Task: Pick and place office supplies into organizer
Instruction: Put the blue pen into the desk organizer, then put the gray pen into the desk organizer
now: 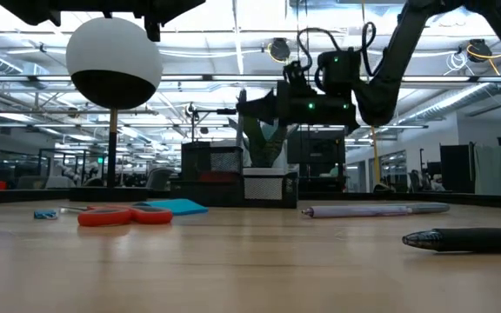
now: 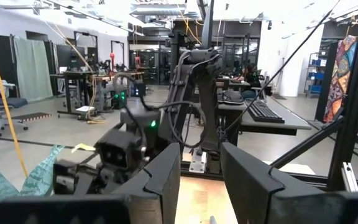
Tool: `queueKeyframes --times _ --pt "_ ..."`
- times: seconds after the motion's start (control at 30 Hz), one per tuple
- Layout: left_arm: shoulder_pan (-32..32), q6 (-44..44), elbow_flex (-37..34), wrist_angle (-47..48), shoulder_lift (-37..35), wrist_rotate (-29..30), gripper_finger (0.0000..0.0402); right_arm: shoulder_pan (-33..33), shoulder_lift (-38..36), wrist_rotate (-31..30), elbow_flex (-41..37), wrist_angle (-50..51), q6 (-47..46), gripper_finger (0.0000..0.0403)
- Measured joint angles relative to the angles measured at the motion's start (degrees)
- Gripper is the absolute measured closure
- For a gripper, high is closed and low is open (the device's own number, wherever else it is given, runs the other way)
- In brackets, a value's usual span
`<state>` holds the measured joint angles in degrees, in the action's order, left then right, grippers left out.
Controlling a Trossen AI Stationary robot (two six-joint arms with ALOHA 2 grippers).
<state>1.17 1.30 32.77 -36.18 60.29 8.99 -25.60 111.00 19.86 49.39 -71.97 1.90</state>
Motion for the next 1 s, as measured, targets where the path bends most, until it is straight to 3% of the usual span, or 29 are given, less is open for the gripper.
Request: queueKeyframes --times 0.67,1.0 --pt "0.0 0.0 0.0 0.0 0.0 0.0 0.0277 -0.1 2.3 -1.9 0.0 0.2 -4.0 0.0292" --pt "0.0 0.0 0.0 0.0 0.0 -0.1 0.0277 1.6 -4.9 0.0 -0.1 6.2 -0.7 0.0269"
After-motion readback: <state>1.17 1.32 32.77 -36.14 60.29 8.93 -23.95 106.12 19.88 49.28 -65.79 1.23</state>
